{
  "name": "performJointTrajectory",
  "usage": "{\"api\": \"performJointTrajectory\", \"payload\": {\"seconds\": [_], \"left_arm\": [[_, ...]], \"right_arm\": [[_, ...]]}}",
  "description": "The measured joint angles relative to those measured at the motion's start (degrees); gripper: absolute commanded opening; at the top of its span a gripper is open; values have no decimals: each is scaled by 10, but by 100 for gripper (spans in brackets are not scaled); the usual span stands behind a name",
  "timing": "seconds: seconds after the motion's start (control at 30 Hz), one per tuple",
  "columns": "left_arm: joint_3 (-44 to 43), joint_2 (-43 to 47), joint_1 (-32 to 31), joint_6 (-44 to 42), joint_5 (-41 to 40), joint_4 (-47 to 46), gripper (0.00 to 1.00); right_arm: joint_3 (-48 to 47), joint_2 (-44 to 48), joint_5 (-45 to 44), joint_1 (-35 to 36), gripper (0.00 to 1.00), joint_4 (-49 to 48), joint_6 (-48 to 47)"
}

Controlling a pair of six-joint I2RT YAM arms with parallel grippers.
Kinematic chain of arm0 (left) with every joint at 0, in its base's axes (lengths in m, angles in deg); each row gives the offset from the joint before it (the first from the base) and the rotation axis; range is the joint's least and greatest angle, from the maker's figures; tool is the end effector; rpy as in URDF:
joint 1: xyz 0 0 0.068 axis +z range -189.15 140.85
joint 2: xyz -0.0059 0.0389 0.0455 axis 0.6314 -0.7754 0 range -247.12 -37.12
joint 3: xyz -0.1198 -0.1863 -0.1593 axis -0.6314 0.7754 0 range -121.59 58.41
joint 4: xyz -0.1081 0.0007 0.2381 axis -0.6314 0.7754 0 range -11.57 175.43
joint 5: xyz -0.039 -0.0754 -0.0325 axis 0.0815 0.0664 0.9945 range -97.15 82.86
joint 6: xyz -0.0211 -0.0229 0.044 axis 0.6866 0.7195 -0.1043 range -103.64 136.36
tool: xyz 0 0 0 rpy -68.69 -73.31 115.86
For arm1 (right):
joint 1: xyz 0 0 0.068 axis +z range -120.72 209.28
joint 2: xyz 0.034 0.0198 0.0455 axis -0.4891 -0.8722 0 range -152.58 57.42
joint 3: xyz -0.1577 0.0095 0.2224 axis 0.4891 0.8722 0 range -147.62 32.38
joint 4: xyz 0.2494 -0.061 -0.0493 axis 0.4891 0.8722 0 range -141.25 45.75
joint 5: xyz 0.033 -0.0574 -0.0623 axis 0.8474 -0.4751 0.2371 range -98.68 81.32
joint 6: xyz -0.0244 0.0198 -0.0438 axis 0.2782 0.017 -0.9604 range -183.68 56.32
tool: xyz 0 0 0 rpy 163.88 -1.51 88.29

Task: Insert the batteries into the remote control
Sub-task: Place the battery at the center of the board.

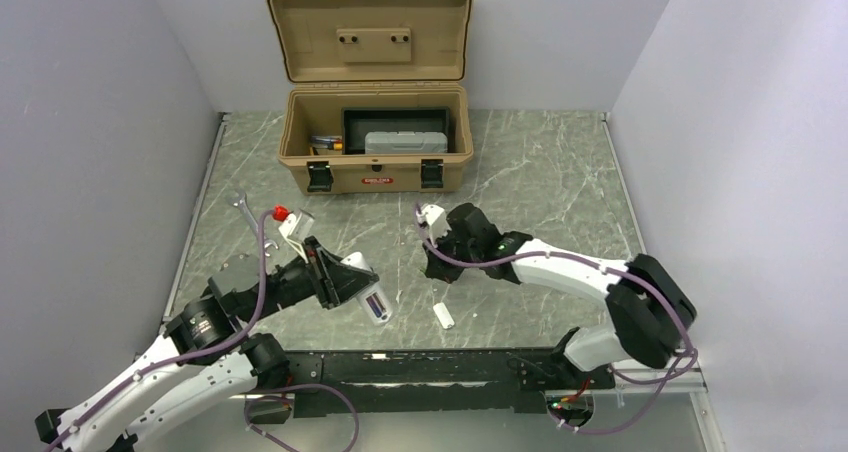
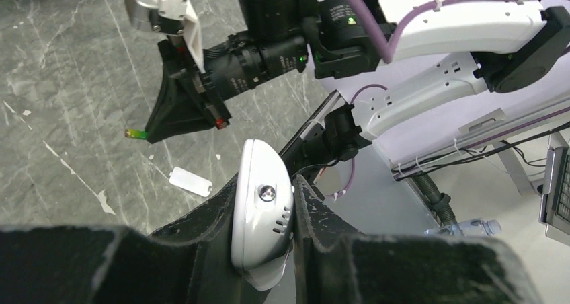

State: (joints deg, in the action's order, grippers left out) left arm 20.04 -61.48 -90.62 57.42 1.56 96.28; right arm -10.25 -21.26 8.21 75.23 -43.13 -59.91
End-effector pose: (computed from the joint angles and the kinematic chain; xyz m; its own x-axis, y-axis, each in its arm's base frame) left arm 0.0653 -0.0906 0.3327 -0.6011 -0.2874 -0.7457 0.6267 0.4095 -0.6630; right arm 0.1867 0.2076 0.2014 -0.5383 -0.4657 -0.7024 -0.7989 0.5474 0.2493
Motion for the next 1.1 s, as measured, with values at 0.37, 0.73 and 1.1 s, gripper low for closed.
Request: {"api": "performJointTrajectory", "payload": {"seconds": [0.37,0.73,1.1], "left_arm": [[-2,49,0,3,-18,43,0],[-13,50,0,3,-23,56,0],[-13,51,0,4,-26,60,0]], "right_arm": [[-111,-141,46,2,0,66,-330],[-153,-222,29,9,20,113,-498],[-159,-222,16,14,48,115,-514]]}}
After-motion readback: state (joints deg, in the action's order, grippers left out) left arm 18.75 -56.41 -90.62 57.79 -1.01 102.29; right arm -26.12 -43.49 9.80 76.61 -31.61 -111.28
